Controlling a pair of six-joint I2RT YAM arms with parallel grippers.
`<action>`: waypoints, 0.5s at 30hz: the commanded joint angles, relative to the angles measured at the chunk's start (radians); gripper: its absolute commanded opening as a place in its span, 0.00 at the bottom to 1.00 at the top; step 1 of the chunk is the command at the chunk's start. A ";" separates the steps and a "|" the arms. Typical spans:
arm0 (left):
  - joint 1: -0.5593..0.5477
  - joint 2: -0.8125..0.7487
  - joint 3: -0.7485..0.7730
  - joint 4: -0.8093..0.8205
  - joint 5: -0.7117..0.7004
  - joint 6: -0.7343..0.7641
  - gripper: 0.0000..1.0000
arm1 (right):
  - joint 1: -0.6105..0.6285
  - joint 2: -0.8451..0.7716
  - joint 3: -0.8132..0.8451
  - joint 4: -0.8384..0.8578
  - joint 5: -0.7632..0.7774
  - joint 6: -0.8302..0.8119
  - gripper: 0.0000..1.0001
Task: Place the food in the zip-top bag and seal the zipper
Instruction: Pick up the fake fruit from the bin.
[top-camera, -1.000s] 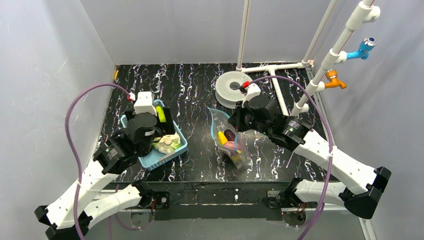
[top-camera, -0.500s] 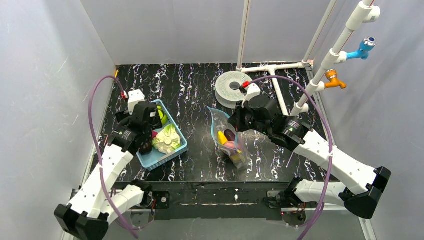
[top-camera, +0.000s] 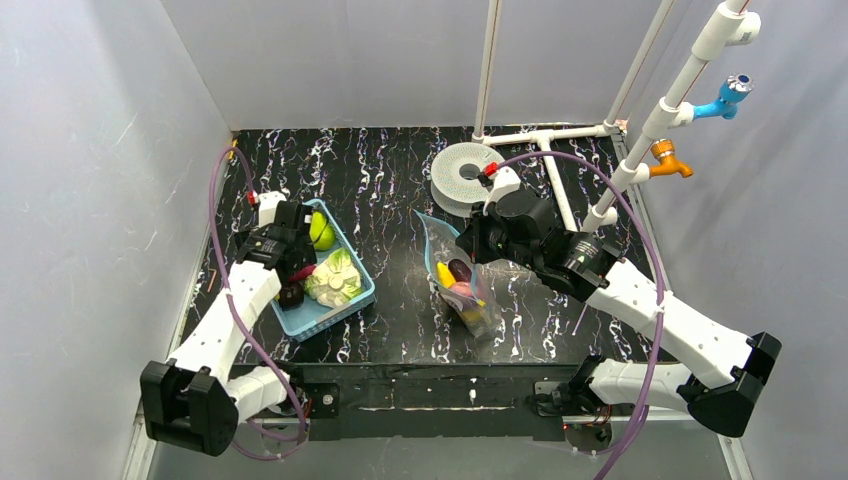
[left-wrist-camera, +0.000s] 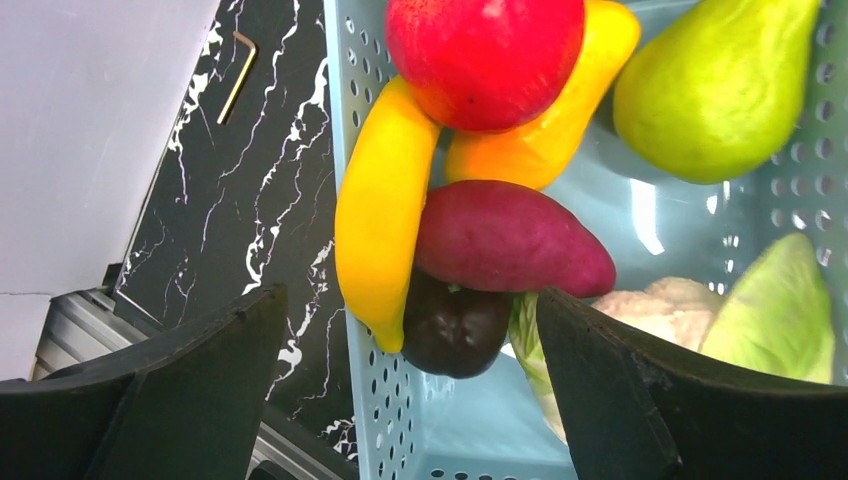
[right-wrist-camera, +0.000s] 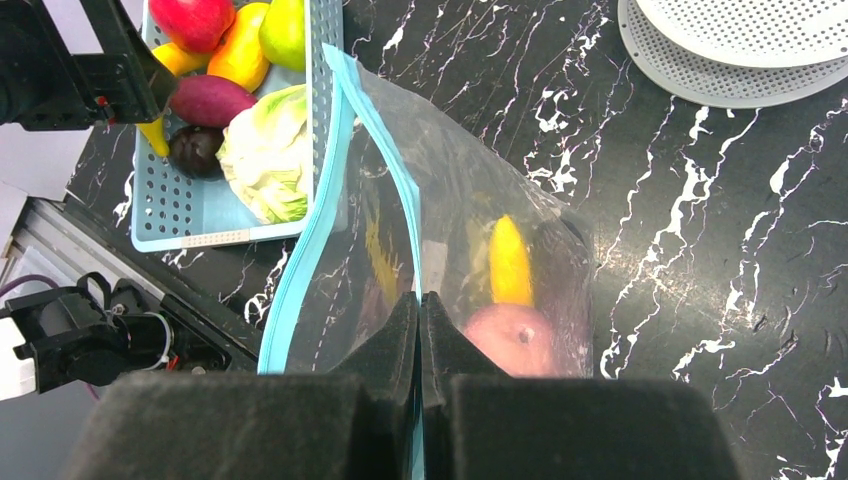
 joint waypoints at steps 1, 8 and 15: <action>0.064 0.046 0.003 0.012 0.044 0.001 0.94 | 0.003 0.008 0.019 0.036 0.014 -0.005 0.01; 0.127 0.064 0.004 0.009 0.069 -0.023 0.85 | 0.003 0.007 0.016 0.037 0.015 -0.005 0.01; 0.183 0.096 0.005 0.031 0.098 -0.033 0.72 | 0.003 0.005 0.015 0.038 0.014 -0.004 0.01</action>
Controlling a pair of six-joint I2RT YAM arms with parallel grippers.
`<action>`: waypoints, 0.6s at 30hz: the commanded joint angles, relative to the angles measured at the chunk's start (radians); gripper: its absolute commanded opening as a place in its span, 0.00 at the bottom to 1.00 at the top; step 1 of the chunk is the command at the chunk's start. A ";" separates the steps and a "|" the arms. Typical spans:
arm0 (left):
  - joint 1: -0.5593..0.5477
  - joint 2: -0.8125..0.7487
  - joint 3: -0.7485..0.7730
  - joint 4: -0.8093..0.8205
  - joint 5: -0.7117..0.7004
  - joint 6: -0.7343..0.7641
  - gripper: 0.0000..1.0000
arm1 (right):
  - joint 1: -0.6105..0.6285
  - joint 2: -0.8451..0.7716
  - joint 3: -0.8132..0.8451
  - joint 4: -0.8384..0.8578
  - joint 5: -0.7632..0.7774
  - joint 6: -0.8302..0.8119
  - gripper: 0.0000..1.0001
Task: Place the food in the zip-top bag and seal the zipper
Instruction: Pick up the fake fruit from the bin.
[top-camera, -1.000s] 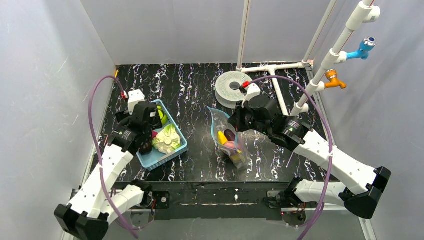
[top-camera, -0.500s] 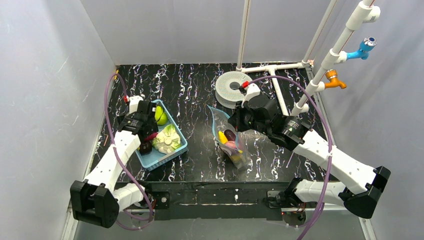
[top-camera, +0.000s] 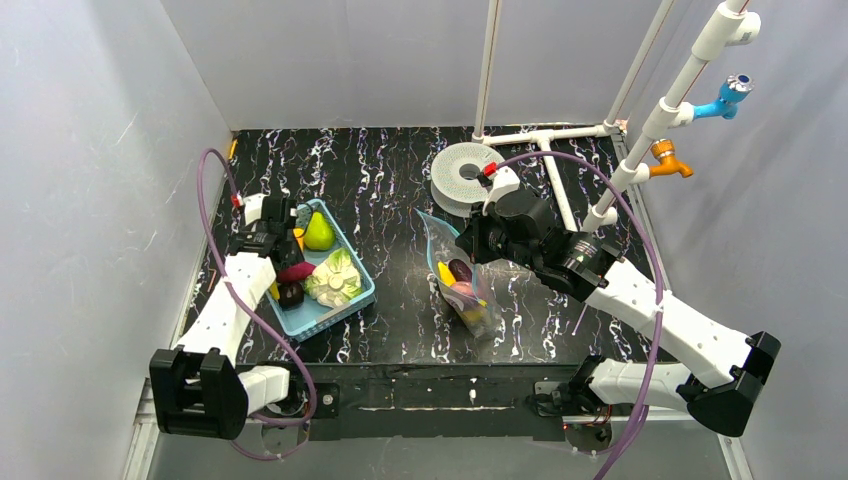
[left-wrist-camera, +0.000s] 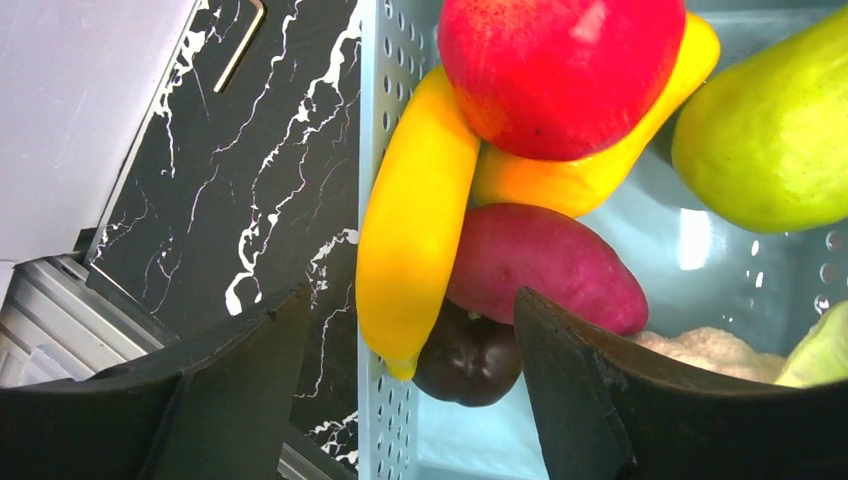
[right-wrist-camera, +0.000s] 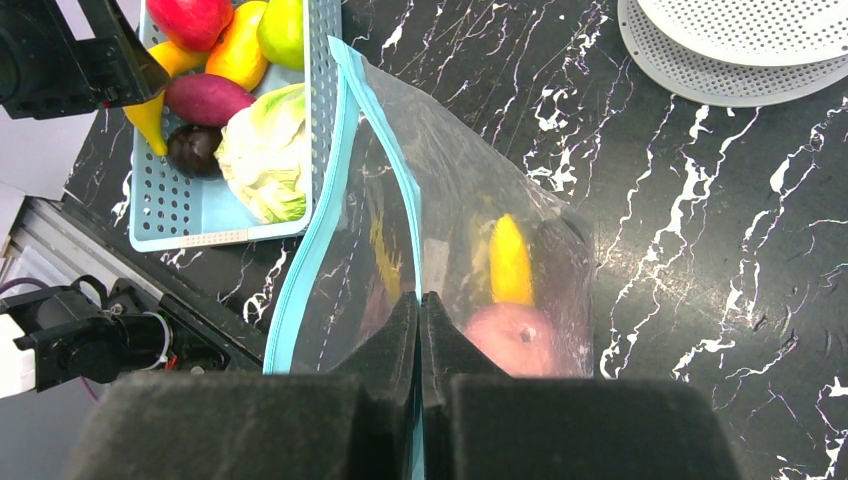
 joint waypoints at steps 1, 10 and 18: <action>0.044 0.028 0.009 0.006 0.032 -0.024 0.71 | 0.003 -0.001 0.016 0.038 0.012 -0.004 0.01; 0.066 0.068 0.014 -0.003 0.061 -0.011 0.58 | 0.003 -0.005 0.014 0.040 0.015 -0.003 0.01; 0.066 0.083 0.005 -0.010 0.059 -0.004 0.60 | 0.003 0.005 0.018 0.041 0.010 -0.003 0.01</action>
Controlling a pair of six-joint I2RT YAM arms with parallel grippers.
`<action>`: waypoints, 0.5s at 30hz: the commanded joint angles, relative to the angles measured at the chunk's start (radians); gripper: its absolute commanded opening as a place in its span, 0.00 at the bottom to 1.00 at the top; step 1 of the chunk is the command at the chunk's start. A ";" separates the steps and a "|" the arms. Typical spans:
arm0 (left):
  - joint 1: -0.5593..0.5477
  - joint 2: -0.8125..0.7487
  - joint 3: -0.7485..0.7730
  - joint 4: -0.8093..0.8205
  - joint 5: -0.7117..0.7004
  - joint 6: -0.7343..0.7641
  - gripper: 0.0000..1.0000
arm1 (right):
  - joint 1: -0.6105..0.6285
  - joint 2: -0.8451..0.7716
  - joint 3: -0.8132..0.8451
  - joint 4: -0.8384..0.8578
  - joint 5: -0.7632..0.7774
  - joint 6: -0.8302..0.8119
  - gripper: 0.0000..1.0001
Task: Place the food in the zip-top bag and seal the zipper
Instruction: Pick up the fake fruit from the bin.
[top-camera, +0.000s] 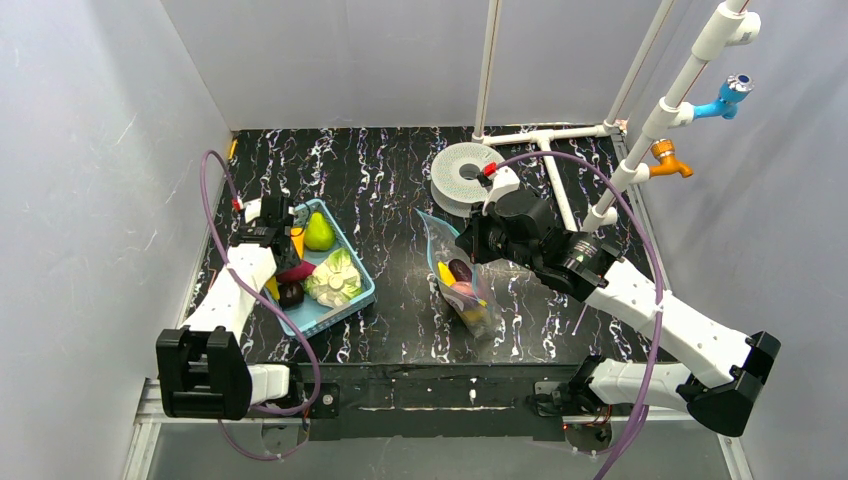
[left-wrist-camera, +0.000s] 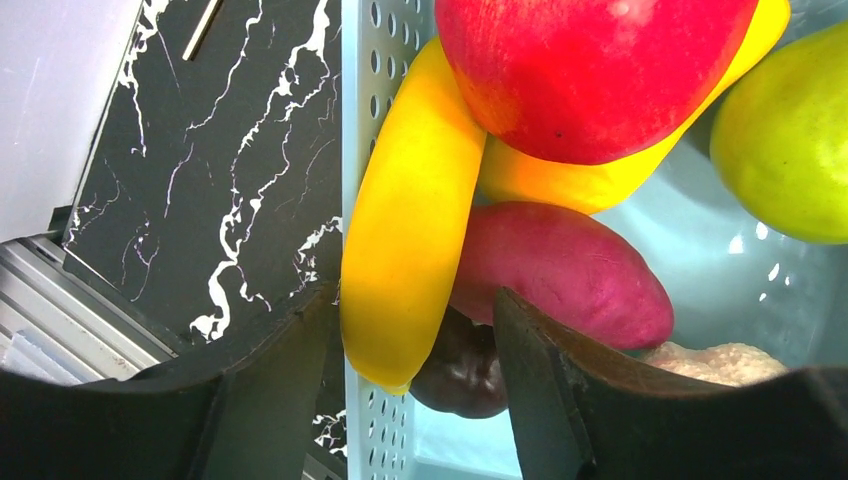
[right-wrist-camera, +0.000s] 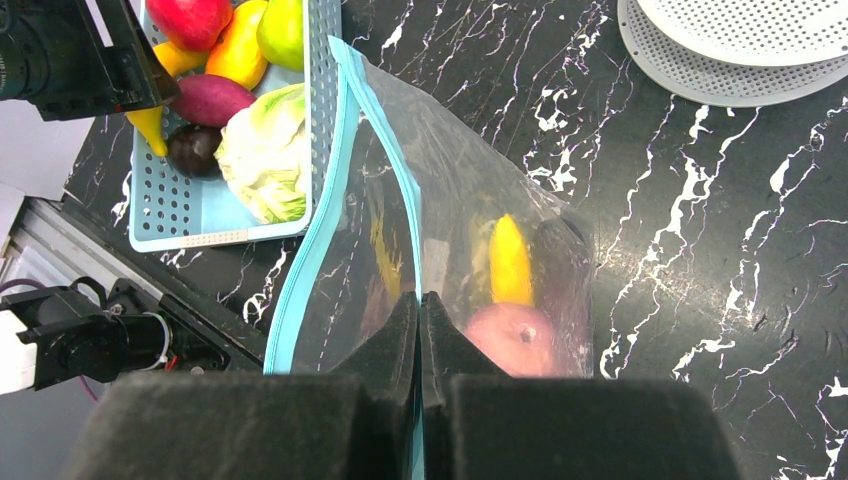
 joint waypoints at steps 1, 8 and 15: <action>0.005 -0.006 -0.001 -0.012 -0.008 -0.002 0.62 | 0.003 0.006 0.018 0.039 0.010 -0.003 0.01; 0.006 -0.014 -0.014 -0.005 -0.018 -0.016 0.60 | 0.004 0.001 0.016 0.041 0.014 -0.004 0.01; 0.008 -0.028 -0.025 -0.008 -0.021 -0.034 0.29 | 0.003 0.002 0.016 0.042 0.014 -0.004 0.01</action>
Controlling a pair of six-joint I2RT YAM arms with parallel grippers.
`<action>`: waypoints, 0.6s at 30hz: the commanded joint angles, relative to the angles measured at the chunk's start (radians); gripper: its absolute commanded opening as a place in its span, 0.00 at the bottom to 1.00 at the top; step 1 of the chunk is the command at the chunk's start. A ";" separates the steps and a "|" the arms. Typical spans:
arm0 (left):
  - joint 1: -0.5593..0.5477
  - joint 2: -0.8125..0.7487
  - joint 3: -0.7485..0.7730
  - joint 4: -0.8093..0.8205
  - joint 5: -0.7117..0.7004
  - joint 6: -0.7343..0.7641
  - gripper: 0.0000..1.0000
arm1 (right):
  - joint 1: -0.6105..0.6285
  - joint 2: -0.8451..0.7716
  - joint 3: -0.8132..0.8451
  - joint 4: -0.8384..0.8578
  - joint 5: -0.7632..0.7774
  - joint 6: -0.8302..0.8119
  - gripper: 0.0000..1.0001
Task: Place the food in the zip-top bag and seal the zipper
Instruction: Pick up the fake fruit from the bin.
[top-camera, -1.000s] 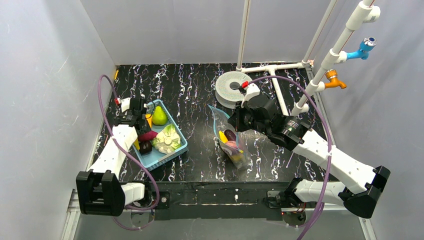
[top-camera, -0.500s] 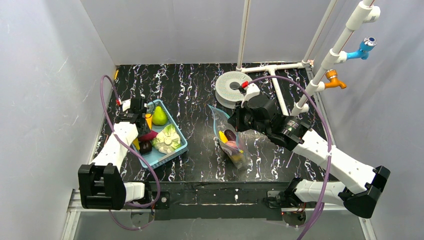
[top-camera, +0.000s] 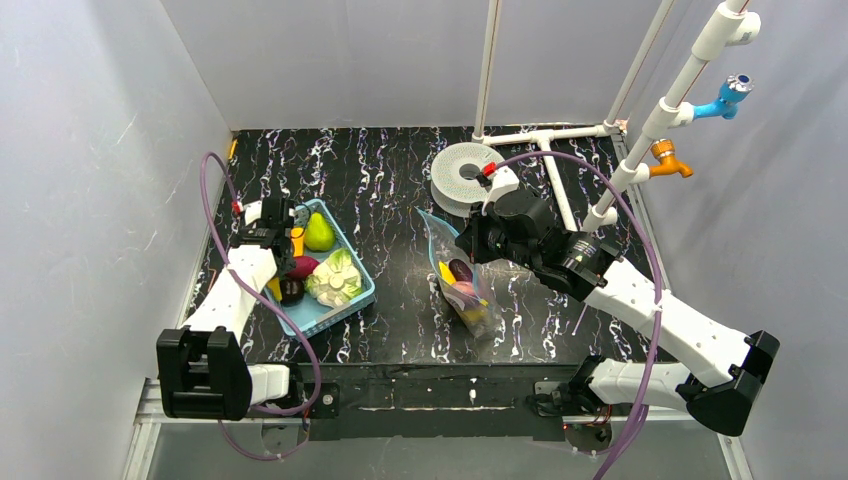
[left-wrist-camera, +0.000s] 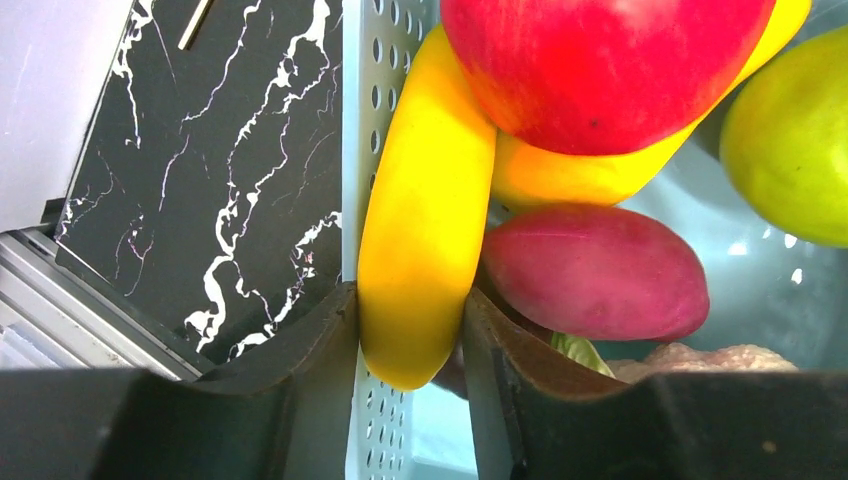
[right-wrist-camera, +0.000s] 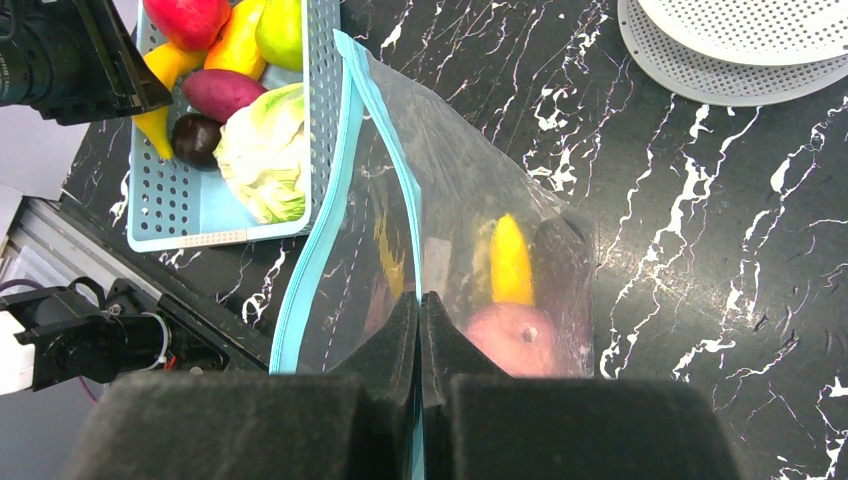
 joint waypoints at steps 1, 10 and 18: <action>0.008 -0.038 -0.015 -0.011 -0.027 -0.020 0.25 | 0.003 -0.003 0.016 0.041 0.014 -0.005 0.01; 0.008 -0.124 0.005 -0.025 -0.004 0.003 0.12 | 0.003 0.004 0.030 0.039 0.012 -0.008 0.01; 0.008 -0.214 0.110 -0.159 0.159 -0.033 0.04 | 0.003 0.010 0.019 0.041 -0.003 -0.007 0.01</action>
